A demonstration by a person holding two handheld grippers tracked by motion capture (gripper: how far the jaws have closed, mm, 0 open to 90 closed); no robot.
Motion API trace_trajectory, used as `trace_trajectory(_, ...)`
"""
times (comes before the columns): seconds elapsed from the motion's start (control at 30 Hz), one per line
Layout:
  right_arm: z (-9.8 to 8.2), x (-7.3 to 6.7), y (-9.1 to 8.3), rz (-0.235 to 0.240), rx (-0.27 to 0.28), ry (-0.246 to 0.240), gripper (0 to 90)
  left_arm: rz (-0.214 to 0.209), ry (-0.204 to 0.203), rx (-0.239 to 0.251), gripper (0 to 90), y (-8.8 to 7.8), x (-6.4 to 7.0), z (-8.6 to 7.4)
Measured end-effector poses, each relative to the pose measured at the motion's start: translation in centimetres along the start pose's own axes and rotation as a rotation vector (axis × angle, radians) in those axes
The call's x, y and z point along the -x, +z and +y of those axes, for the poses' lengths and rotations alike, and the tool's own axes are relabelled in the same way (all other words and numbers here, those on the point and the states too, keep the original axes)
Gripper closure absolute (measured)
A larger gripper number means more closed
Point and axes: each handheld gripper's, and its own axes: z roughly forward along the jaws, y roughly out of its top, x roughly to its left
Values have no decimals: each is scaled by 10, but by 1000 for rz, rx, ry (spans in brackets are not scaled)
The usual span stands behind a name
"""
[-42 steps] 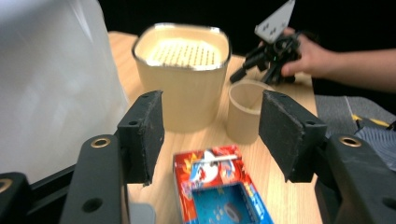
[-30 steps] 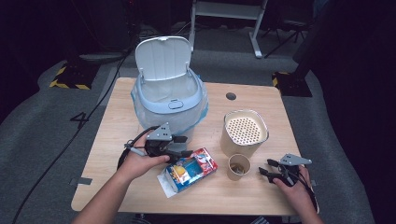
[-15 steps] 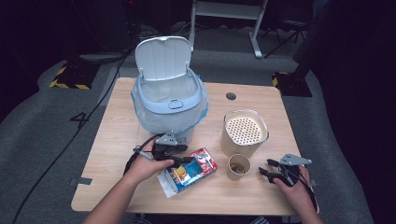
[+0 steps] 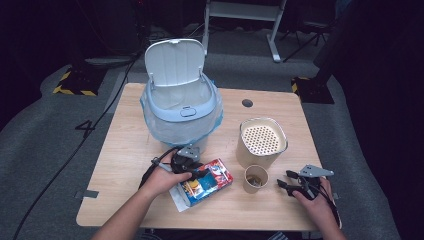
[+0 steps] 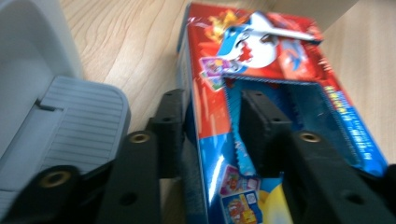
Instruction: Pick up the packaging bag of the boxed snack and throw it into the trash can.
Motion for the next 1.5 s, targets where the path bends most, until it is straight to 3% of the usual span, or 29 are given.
trace_trajectory(0.1, 0, 0, 0, 0, 0, 0, 417, 36, 38, -25, 724, -2, 1, 3)
trace_trajectory(0.2, 0, 0, 0, 0, 0, 0, 417, 42, 54, -26, 745, -4, 3, 5)
trace_trajectory(0.33, 0, 0, 0, 0, 0, 0, 417, 54, 75, 2, 745, -10, 7, 7)
trace_trajectory(0.4, 0, 0, 0, 0, 0, 0, 417, 50, 73, 44, 745, -14, 11, 8)
trace_trajectory(0.47, 0, 0, 0, -1, 0, 0, 416, 53, 74, 56, 745, -17, 11, 8)
trace_trajectory(0.5, 0, 0, 0, -1, 0, 0, 413, 56, 74, 92, 745, -22, 12, 10)
trace_trajectory(0.53, 0, 0, 0, -1, 0, 0, 413, 56, 74, 92, 745, -22, 12, 10)
trace_trajectory(0.63, 0, 0, 0, -2, 0, 0, 411, 56, 71, 174, 745, -34, 14, 13)
trace_trajectory(0.7, 0, 0, 0, -2, 0, 0, 411, 56, 76, 192, 745, -37, 14, 15)
trace_trajectory(0.73, 0, 0, 0, -2, 0, 0, 412, 62, 79, 232, 746, -44, 15, 18)
trace_trajectory(0.77, 0, 0, 0, -2, 0, 0, 412, 62, 79, 232, 746, -44, 15, 18)
trace_trajectory(0.83, 0, 0, 0, -1, -1, 0, 410, 62, 81, 297, 746, -54, 17, 22)
trace_trajectory(0.87, 0, 0, 0, -1, -1, 0, 410, 62, 81, 297, 746, -54, 17, 22)
trace_trajectory(0.93, 0, 0, 0, -1, 0, 0, 410, 57, 88, 349, 747, -63, 19, 25)
trace_trajectory(1.2, 0, 0, 0, -1, -1, 0, 410, 27, 93, 431, 747, -79, 19, 33)
trace_trajectory(1.3, 0, 0, 0, -1, -1, 0, 410, -7, 97, 492, 747, -88, 17, 36)
trace_trajectory(1.5, 0, 0, 0, -1, 0, 0, 410, -8, 122, 515, 747, -101, 18, 40)
